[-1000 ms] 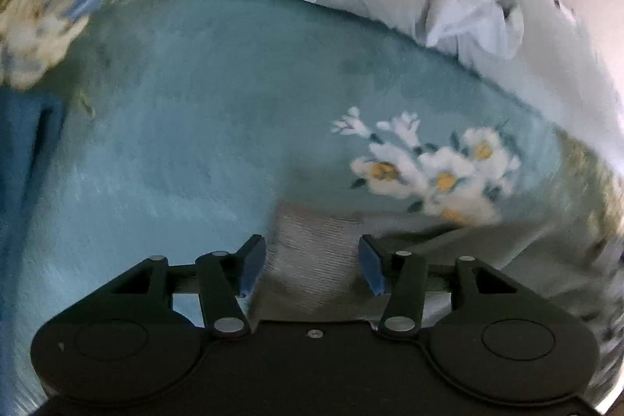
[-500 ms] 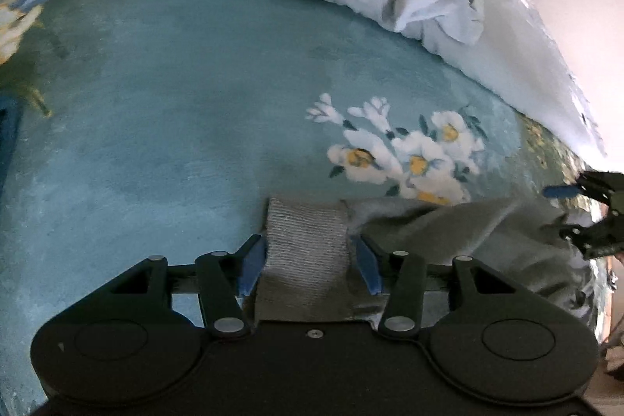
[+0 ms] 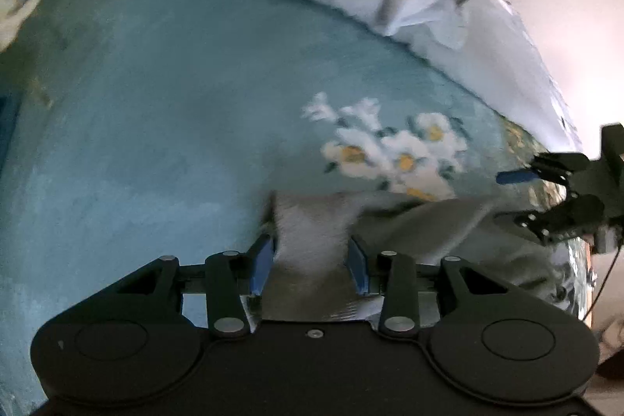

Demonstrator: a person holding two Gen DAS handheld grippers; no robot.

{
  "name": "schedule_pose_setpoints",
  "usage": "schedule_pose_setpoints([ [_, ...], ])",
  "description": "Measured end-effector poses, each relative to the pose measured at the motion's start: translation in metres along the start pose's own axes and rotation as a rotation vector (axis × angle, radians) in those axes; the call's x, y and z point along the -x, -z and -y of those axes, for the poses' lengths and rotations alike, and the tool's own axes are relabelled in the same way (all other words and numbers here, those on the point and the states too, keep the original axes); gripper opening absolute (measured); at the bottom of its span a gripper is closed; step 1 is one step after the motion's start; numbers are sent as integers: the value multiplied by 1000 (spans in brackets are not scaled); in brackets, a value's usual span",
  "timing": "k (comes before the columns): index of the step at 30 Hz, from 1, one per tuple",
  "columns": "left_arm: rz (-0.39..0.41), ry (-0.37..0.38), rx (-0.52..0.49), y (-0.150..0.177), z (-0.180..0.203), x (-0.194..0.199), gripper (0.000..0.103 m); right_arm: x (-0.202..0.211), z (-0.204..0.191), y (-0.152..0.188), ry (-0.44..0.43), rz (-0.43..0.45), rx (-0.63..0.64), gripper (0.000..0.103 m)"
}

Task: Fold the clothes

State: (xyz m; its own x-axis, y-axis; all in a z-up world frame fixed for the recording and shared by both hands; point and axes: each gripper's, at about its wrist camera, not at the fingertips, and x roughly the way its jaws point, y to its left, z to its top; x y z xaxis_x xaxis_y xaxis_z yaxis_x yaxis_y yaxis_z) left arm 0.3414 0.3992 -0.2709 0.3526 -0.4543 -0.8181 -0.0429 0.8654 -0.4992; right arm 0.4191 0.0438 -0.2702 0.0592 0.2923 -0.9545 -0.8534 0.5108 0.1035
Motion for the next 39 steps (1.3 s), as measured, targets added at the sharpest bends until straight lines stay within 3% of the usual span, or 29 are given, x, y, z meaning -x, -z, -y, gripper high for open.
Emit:
schedule_pose_setpoints([
  [4, 18, 57, 68, 2, -12, -3, 36, -5, -1, -1, -15, -25, 9, 60],
  [6, 23, 100, 80, 1, -13, -4, 12, -7, -2, -2, -26, -41, 11, 48],
  [7, 27, 119, 78, 0, -12, -5, 10, -8, -2, -2, -34, -46, 11, 44],
  [9, 42, 139, 47, -2, -6, -4, 1, -8, -3, -3, -45, -54, 16, 27],
  [12, 104, 182, 44, -6, 1, 3, 0, -7, -3, -3, -78, -63, 12, 8],
  [15, 219, 211, 121, -9, -3, 11, 0, -1, 1, -4, -61, -34, -11, 5],
  [18, 299, 163, 200, -16, -12, 9, 0, 2, 11, -9, -16, 1, -72, 5],
  [22, 299, 89, 258, -19, -21, -4, 0, -7, 18, -11, 34, -18, -104, 5],
  [28, 300, 63, 342, -7, -32, 0, 0, -13, 17, -6, 45, -24, -135, 6],
  [31, 338, 67, 396, 2, -37, 13, 2, -11, 18, -6, 50, -12, -146, 6],
  [34, 385, 28, 456, 15, -33, 31, 23, 2, 17, -5, 65, 18, -180, 17],
  [36, 405, 9, 506, 28, -26, 40, 42, 19, 16, -1, 77, 64, -227, 32],
  [39, 399, -1, 575, 51, -15, 43, 48, 47, 11, 14, 64, 115, -332, 38],
])
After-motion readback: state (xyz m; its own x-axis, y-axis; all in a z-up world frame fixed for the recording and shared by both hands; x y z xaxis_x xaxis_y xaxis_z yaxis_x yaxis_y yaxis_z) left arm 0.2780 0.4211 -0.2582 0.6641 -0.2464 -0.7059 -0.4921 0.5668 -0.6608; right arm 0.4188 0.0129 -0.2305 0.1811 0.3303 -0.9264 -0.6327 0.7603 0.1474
